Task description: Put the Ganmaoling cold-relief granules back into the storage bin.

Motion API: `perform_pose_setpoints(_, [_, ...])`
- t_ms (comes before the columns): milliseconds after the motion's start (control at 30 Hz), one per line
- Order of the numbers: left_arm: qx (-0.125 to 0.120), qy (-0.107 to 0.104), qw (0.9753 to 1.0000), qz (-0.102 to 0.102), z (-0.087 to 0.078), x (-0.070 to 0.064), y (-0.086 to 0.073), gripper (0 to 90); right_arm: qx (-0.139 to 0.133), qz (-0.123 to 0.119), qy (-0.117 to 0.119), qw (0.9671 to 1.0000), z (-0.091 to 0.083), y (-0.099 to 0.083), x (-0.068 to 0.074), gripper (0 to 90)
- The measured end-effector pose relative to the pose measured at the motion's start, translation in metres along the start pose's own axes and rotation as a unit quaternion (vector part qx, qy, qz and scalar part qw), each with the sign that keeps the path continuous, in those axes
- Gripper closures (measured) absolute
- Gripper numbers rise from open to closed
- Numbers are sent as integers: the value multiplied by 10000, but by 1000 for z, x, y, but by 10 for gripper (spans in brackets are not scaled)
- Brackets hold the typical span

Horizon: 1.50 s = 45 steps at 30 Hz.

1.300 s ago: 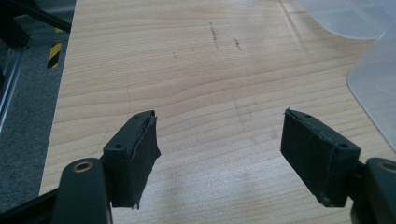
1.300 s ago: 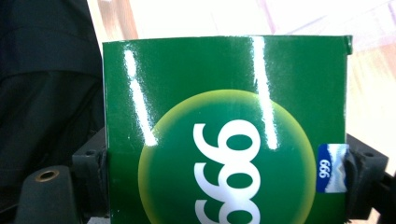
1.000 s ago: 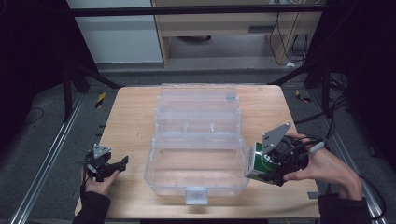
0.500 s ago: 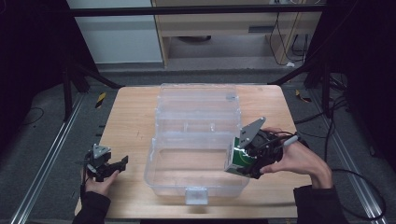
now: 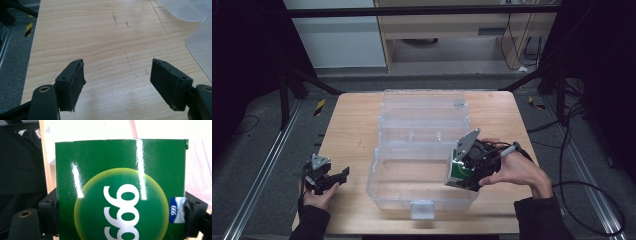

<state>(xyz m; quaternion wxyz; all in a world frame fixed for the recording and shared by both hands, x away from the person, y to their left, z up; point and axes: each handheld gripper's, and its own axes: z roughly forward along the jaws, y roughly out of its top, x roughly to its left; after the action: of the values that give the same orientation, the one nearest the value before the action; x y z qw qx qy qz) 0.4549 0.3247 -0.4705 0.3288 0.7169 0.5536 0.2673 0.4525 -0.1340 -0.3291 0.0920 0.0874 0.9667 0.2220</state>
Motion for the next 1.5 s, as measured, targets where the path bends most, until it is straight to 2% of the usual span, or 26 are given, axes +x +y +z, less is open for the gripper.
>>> perform_pose_setpoints(333, [7,5,10000,7,0,0,0,265,180,34,74,9998,18,-2,2,159])
perform_pose_setpoints(933, [-9,-2,10000,-3,0,1,0,265,567,-138,178,9981,42,2,7,158])
perform_pose_setpoints(1067, [-7,-3,10000,-6,0,1,0,265,446,3,245,9987,47,-4,6,158])
perform_pose_setpoints(1367, [-4,-8,10000,-5,0,1,0,265,562,-137,218,9981,59,-5,7,156])
perform_pose_setpoints(1500, [-6,-9,10000,-4,0,1,0,265,411,-10,296,9987,66,-12,6,155])
